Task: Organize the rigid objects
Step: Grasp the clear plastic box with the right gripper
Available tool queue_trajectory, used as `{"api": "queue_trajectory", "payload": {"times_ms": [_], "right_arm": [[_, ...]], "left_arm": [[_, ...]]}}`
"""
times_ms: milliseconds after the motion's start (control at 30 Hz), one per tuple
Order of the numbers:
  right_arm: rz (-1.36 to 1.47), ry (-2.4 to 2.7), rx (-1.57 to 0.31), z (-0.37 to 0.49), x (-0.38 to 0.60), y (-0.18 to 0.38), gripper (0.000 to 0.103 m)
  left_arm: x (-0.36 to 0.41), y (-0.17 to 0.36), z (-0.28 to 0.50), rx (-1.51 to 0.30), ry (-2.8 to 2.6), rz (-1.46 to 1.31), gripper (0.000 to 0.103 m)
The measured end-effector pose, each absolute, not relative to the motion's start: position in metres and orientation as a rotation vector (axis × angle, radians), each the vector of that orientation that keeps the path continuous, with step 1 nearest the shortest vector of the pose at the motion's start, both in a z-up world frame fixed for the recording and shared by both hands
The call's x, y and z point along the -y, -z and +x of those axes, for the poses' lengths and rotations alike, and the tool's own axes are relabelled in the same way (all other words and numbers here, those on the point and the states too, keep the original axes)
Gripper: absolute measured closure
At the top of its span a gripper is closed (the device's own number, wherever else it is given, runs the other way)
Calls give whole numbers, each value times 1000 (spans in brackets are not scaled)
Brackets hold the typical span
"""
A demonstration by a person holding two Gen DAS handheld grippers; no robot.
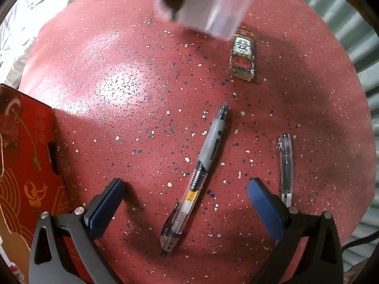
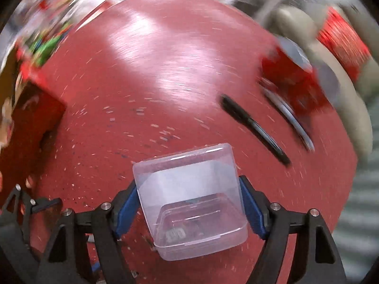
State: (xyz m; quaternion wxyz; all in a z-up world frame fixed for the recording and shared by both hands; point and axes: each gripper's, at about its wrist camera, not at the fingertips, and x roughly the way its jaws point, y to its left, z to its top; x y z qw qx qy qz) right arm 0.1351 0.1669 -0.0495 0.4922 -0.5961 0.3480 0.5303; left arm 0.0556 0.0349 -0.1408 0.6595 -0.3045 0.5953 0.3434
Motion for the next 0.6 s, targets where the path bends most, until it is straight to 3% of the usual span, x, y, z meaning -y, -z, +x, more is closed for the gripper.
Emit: {"api": "queue_trajectory", "payload": {"times_ms": [267,367,433,500,600], "right_arm": [[-1111,-1095,-1149,213,-79,7,25],[-1032,-981,-1243,231,-29,2,26],[-1003,-913,-1298,239,8,5,26],[-987,-854,-1346,239,43,11,26],[-980,-786,-1391,237,79,23,26]], "left_arm": [[-24,141,82,-1374,-666,-592,1],[-22,138,84,-1374,-665,-595,7],[-17,133,84,-1367,-669,-591,22],[-14,129,86,-1368,-680,-583,28],[-15,128,88,-1366,-686,-563,24]]}}
